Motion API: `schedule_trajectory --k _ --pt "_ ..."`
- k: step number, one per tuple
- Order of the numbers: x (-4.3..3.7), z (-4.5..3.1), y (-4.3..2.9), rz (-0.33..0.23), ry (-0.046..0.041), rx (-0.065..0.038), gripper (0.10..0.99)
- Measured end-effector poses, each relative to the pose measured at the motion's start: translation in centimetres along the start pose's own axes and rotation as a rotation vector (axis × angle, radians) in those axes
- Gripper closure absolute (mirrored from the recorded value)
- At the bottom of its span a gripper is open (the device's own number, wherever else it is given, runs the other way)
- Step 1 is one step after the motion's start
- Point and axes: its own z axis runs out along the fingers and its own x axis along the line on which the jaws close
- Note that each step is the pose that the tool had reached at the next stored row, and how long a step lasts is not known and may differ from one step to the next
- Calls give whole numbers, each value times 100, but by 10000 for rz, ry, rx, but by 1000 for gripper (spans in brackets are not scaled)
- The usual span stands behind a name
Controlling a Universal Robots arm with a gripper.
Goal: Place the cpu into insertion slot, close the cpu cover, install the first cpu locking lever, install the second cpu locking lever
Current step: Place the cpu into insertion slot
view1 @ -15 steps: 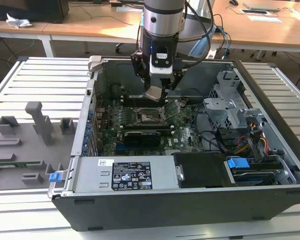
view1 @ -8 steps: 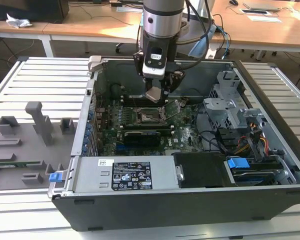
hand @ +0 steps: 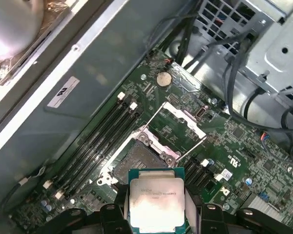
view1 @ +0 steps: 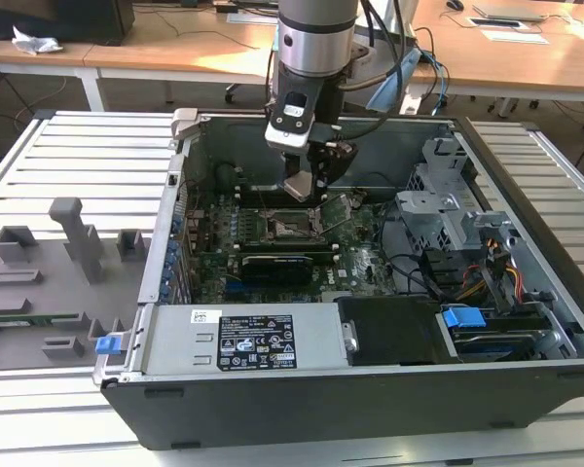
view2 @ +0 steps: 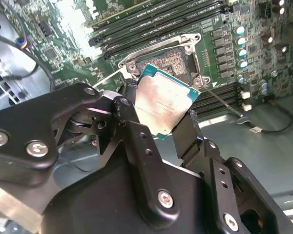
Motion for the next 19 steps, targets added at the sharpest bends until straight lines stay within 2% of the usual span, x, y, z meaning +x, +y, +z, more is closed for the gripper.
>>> schedule_trajectory --k 3,6,19 --pt "0 9 -1 519 -41 -5 545" --pt "-1 27 -2 1425 -114 -13 545" --pt "-1 77 -6 3965 -316 -38 545"
